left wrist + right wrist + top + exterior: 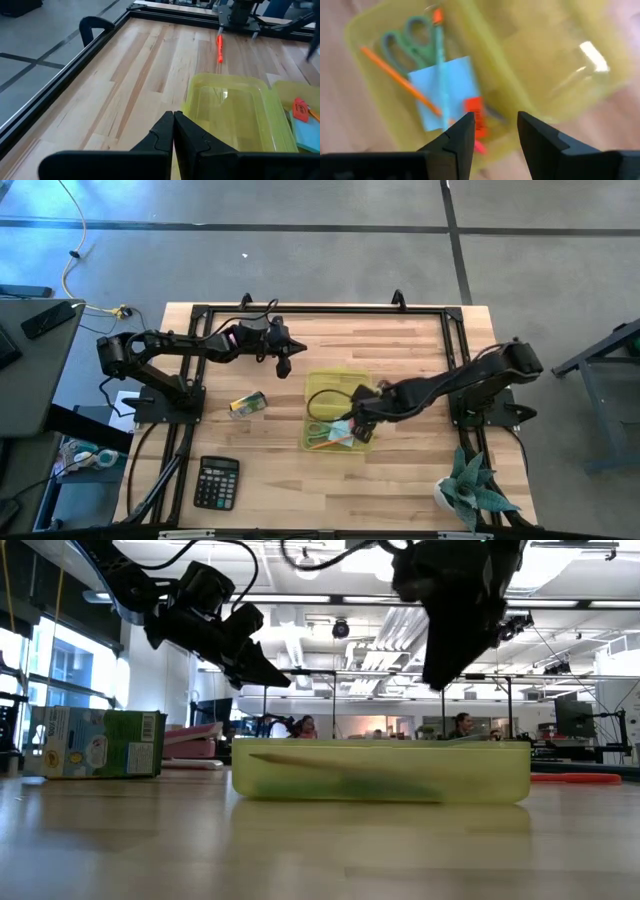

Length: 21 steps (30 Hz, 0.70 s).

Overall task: Pack school essentials
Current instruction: Put the orange pen into the supply box

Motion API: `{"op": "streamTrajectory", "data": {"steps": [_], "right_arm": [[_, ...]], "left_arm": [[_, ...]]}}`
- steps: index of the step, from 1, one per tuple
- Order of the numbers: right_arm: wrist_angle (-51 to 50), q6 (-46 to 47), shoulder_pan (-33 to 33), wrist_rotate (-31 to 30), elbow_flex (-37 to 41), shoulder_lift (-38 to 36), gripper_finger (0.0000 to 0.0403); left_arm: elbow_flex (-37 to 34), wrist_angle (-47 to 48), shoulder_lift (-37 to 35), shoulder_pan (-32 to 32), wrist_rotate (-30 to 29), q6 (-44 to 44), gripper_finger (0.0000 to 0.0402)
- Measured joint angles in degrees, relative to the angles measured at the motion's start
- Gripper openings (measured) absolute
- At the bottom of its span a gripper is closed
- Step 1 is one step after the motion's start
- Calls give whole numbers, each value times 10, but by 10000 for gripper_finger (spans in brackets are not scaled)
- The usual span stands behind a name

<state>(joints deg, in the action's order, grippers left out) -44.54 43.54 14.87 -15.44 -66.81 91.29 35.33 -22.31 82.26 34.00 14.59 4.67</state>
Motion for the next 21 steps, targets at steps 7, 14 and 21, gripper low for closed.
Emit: {"op": "streamTrajectory", "data": {"steps": [7,14,21], "right_arm": [[-150,15,-11,-75,-1,-74,140],[-269,14,-65,-59,20,-136,140],[-253,14,-122,-25,124,-223,140]], "left_arm": [[0,0,0,0,0,0,1],[0,0,0,0,0,0,1],[0,0,0,0,0,0,7]]}}
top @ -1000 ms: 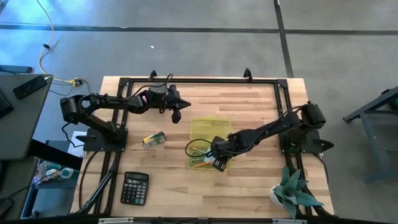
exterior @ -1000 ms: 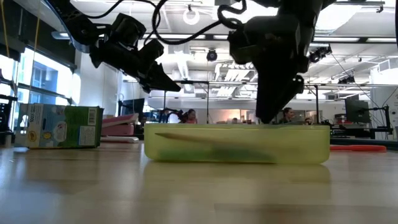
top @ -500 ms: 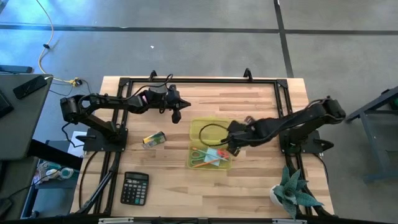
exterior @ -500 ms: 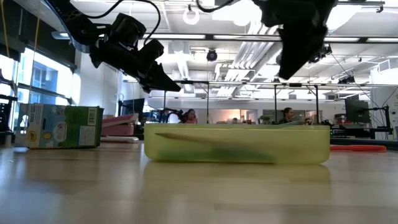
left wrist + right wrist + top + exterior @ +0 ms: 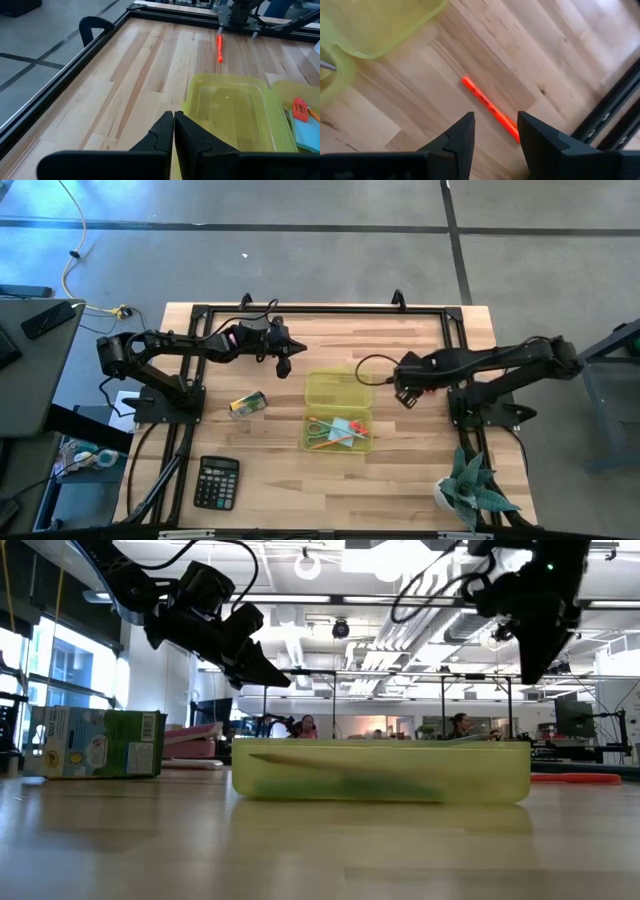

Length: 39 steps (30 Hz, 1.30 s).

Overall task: Pack school essentials
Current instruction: Put the orange pen into the supply box

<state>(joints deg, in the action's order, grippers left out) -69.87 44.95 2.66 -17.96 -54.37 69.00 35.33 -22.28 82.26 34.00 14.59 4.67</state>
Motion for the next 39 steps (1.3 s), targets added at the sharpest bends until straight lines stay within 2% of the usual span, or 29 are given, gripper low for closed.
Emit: {"op": "streamTrajectory", "data": {"steps": [4,9,16,24,32,39], "right_arm": [[23,-40,-30,38,39,-31,140],[36,-127,-83,86,64,-23,140],[73,-243,-144,112,67,30,166],[93,-332,-155,118,67,125,215],[120,-359,-155,125,67,204,208],[167,-360,-162,151,76,228,206]], "left_arm": [[0,1,0,0,0,0,15],[0,1,0,0,0,0,25],[0,2,0,0,0,0,36],[0,2,0,0,0,0,51],[0,2,0,0,0,0,56],[0,2,0,0,0,0,56]]}}
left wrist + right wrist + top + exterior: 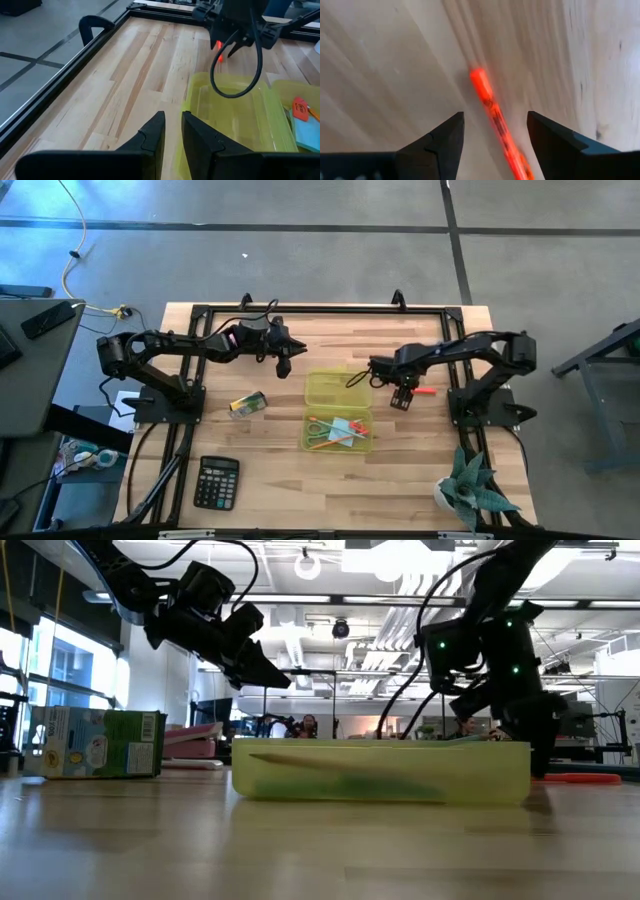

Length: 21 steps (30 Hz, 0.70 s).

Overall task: Pack school essentials
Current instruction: Put the orange pen into the supply box

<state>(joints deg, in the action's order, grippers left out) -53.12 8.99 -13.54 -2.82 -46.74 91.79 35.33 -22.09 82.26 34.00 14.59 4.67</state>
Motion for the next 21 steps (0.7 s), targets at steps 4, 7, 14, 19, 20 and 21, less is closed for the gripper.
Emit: {"op": "streamTrajectory", "data": {"steps": [4,7,14,19,20,21], "right_arm": [[26,6,-7,-1,22,-3,206],[40,11,-12,5,39,-4,204],[47,2,-15,20,42,-3,128],[48,1,-14,24,42,-3,51],[47,1,-14,22,42,-3,40],[47,2,-14,22,42,-3,31]], "left_arm": [[0,0,0,0,0,0,56],[0,0,0,0,0,0,56],[0,0,0,0,0,0,56],[0,0,0,0,0,0,56],[0,0,0,0,0,0,56],[0,0,0,0,0,0,56]]}}
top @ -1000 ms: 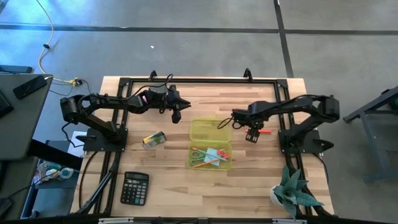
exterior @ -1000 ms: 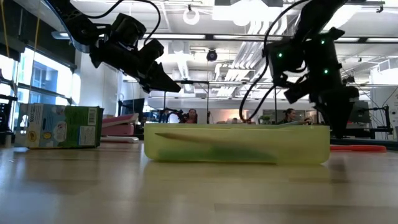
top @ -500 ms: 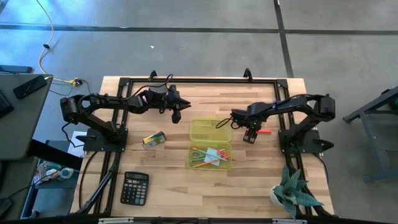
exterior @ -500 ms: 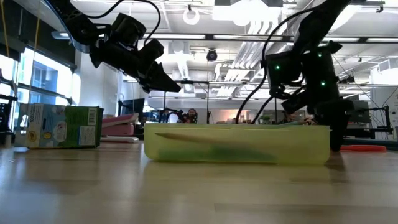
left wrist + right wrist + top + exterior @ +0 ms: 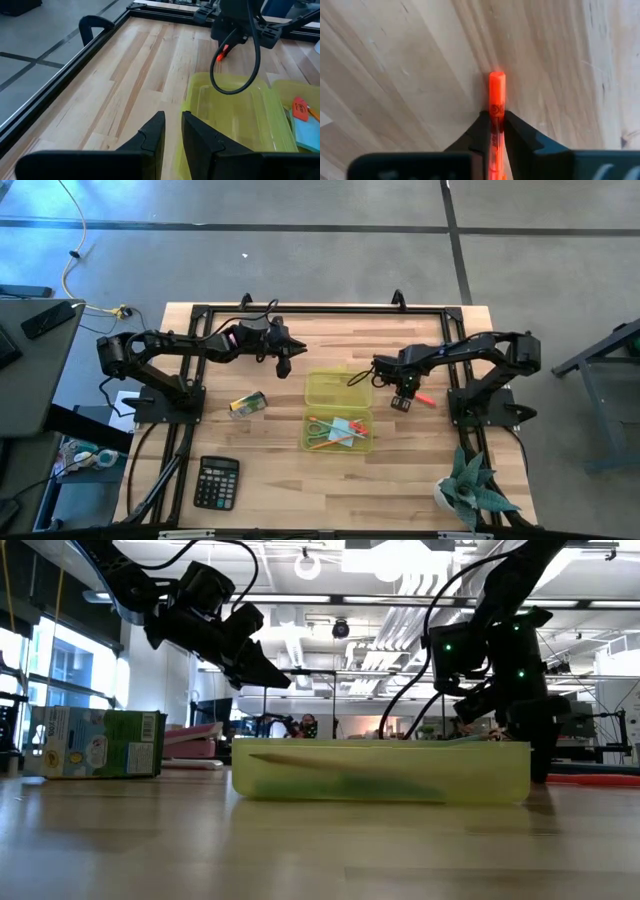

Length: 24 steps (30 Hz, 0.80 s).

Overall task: Pack school essentials
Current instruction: Put the orange pen into the supply box

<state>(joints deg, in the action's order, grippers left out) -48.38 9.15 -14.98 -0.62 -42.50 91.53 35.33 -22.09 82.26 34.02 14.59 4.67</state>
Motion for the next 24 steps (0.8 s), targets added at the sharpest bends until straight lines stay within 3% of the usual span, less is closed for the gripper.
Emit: {"op": "streamTrajectory", "data": {"steps": [4,13,24], "right_arm": [[0,13,0,0,0,0,10],[-23,60,7,-7,-10,-42,11],[7,164,92,-4,-115,-124,11]], "left_arm": [[0,0,0,0,0,0,56],[0,0,0,0,0,0,56],[0,4,0,0,0,0,65]]}}
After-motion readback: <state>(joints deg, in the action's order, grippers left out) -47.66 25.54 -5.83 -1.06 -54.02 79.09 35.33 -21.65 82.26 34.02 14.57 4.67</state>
